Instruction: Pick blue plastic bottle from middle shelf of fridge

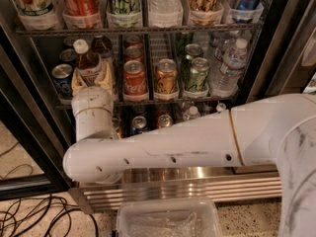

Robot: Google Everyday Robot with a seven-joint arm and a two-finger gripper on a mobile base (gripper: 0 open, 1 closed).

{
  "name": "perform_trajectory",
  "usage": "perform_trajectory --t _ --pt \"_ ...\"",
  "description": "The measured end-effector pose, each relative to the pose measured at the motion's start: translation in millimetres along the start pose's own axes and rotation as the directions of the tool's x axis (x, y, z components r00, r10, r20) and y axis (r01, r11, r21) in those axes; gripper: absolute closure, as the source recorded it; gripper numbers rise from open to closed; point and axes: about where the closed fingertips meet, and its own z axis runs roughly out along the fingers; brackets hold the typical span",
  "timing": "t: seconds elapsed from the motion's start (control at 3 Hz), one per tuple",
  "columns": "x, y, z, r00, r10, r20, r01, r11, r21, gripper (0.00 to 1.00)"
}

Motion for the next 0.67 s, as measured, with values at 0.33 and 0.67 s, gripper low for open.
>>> perform_trajectory --t 0.33,0.67 --pt "-26.8 6.2 -13.6 0.996 -0.016 0.083 0.014 0.9997 0.018 1.0" --pt "-51.0 13.0 -26.5 0.995 0.002 0.095 -0.003 1.0 0.008 1.0"
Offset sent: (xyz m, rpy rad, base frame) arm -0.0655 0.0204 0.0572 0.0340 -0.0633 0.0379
